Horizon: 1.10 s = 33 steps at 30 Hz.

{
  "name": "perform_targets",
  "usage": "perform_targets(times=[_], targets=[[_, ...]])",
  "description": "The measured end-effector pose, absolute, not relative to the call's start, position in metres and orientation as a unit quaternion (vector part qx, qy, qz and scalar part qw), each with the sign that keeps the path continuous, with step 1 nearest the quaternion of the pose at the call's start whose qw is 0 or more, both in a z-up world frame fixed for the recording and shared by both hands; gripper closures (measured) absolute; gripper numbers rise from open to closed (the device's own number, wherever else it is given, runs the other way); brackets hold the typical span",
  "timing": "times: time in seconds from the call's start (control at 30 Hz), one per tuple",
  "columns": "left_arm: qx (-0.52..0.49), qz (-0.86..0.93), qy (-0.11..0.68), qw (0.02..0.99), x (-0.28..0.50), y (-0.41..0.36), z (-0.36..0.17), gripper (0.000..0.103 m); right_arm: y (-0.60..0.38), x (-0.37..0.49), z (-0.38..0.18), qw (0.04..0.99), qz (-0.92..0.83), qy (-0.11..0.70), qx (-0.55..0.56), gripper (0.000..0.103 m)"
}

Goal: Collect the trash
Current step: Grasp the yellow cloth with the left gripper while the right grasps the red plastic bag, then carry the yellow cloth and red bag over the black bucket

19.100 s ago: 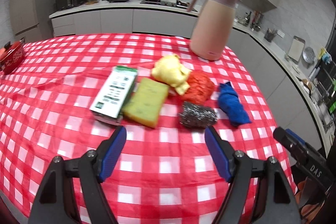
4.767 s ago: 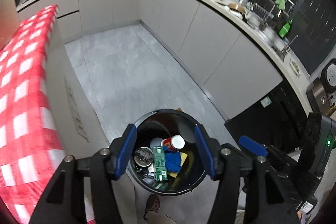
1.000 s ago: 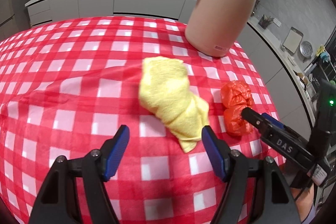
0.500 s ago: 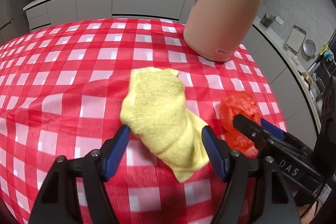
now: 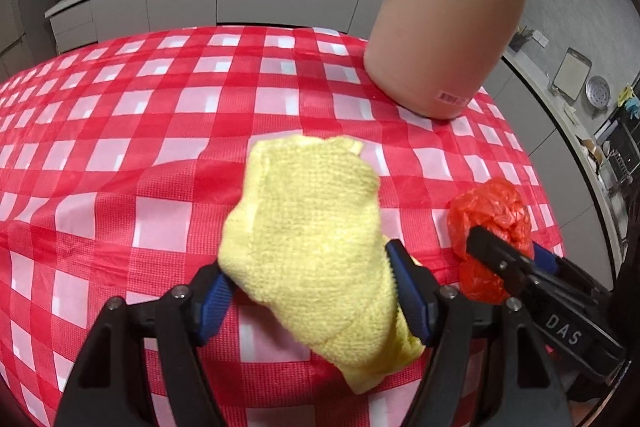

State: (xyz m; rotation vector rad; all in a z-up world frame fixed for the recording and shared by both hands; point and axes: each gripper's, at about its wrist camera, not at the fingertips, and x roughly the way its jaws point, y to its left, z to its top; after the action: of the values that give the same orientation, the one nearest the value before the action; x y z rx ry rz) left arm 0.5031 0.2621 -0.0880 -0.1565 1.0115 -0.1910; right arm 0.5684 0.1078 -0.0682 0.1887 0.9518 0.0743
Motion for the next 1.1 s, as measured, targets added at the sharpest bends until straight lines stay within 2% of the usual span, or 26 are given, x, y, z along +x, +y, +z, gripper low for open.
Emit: perform_targets(times=[0.07,0.13,0.23,0.27,0.3,0.4,1.1], targets=[[-0.062,-0.090,0.482,0.869,0.503,0.258,-0.089,0.031,0.111,0.570,-0.068,0.885,0.040,0.456,0.087,0.036],[-0.056,-0.088,0.481,0.871,0.502,0.257,-0.089,0.033,0.114,0.570,-0.068,0.885,0.042,0.456,0.083,0.048],[-0.052,-0.086,0.478,0.872,0.501,0.259,-0.088,0.043,0.116,0.568,-0.068,0.886,0.047,0.454,0.081,0.054],[-0.053,-0.088,0.478,0.872,0.501,0.260,-0.088,0.054,0.117,0.568,-0.068,0.886,0.049,0.454,0.080,0.056],[-0.056,-0.093,0.477,0.872,0.501,0.260,-0.087,0.060,0.116,0.569,-0.068,0.886,0.052,0.454,0.082,0.057],[-0.056,-0.099,0.476,0.872,0.498,0.261,-0.086,0.063,0.116,0.567,-0.067,0.883,0.062,0.457,0.085,0.060],[-0.042,-0.130,0.439,0.888,0.422,0.256,-0.045,0.063,0.102,0.480,-0.026,0.896,0.066,0.427,0.104,0.060]])
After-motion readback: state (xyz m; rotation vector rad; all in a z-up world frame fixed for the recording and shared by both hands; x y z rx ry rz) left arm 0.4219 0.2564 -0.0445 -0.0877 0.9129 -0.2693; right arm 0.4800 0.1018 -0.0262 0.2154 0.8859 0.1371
